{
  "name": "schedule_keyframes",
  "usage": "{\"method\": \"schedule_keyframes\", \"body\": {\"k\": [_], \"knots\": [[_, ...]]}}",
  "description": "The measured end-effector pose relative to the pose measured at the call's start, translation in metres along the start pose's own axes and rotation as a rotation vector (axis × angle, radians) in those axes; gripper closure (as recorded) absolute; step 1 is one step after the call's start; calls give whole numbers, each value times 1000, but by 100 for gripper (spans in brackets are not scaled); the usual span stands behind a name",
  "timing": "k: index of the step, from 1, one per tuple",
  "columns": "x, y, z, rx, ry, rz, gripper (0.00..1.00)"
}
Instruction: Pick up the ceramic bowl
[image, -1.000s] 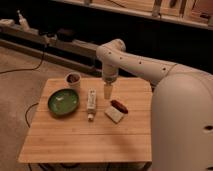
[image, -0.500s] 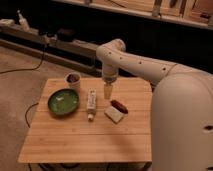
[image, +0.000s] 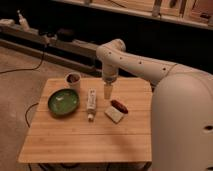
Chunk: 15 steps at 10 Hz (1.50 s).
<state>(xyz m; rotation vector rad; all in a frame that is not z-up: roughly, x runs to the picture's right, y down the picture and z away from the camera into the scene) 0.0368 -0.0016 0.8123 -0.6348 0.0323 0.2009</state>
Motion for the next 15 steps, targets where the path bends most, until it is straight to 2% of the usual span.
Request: {"method": "schedule_keyframes", "body": {"k": [7,9,10,11,12,13,15], "knots": [[0,0,0,-1,0,0,20],[-2,3,0,-6,0,-39,20],[-5,8,0,-10,1,-94,20],[-12,17,1,-14,1,-199,20],[-23,26,0,-13,-16,-306,20],[-27,34,-1,-16,-29,-385,20],[-37,59,-4,-41,-70,-597,20]]}}
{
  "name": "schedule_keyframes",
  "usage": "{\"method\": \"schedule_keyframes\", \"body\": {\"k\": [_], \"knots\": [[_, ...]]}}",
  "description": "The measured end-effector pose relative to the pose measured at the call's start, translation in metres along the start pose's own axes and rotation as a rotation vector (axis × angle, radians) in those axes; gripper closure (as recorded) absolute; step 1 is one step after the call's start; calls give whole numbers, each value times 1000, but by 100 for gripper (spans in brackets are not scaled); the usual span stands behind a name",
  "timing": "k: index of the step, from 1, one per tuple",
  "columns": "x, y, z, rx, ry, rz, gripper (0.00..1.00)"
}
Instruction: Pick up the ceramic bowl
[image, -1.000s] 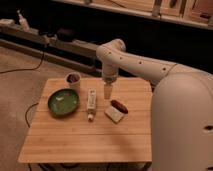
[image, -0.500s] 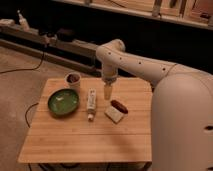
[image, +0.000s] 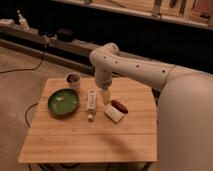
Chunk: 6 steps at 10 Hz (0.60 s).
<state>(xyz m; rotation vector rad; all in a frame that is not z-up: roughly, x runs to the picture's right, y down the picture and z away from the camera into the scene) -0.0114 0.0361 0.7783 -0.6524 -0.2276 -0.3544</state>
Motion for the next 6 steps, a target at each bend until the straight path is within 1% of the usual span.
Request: {"method": "schedule_keyframes", "body": {"k": [1,2,3,4,5,6], "knots": [[-11,8,0,-12,-18,-96,20],[-18,13,-1,-21,-30,-161,20],[-22,18,-1,-27,-38,-206,20],[-24,19,-1,-29,-42,-226,20],[-24,19,-1,-29,-42,-226,20],[-21,17,-3,-18,-30,-267,20]]}}
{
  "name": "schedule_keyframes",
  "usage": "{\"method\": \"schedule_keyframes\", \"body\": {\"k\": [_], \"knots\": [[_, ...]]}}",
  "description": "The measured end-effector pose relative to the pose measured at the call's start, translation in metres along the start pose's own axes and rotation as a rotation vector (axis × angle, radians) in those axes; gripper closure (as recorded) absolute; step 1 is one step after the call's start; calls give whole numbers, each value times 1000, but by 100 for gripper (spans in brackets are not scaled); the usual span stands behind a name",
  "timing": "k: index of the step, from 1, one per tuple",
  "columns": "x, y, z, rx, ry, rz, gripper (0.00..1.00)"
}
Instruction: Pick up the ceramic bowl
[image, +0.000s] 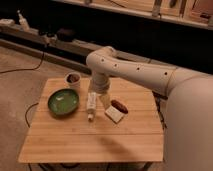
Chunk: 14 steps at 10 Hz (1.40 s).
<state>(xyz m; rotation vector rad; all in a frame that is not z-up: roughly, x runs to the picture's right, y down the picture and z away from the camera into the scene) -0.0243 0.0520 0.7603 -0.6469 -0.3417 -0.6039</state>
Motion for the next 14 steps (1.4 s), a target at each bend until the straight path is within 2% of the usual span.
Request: {"method": "schedule_keyframes", "body": {"k": [1,3,4,7,9,12,14], "knots": [[5,-3,-1,7,13,-35,20],[19,-17,-6,30,41,-212,20],[20,-21,-8,38,39,-272,20],[14,-32,-16,87,-37,-563,20],[12,-36,-21,114,-62,-667,20],[11,-38,-22,125,-71,-705,20],[16,-40,-23,107,-44,-728,20]]}}
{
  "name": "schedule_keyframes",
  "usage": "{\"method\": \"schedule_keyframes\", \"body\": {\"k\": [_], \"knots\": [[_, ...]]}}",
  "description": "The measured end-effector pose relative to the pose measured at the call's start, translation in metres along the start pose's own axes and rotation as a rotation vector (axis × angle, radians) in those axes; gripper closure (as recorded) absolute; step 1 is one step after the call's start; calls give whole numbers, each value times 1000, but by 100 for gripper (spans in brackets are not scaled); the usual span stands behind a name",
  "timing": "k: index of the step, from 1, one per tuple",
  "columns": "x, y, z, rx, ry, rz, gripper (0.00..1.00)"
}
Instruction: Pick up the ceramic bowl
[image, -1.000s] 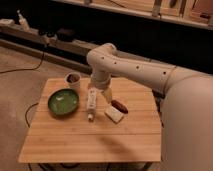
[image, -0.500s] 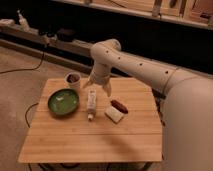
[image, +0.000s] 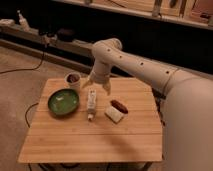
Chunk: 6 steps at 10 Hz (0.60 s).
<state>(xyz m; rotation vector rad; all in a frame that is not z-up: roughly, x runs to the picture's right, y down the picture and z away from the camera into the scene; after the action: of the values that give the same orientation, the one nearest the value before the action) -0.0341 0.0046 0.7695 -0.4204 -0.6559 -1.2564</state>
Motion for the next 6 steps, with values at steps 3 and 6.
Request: {"method": "schedule_keyframes", "body": {"k": [3,6], "knots": [[32,-36,-5,-24,89,-133,20],[57,-77,5,6,128,-263,20]]}}
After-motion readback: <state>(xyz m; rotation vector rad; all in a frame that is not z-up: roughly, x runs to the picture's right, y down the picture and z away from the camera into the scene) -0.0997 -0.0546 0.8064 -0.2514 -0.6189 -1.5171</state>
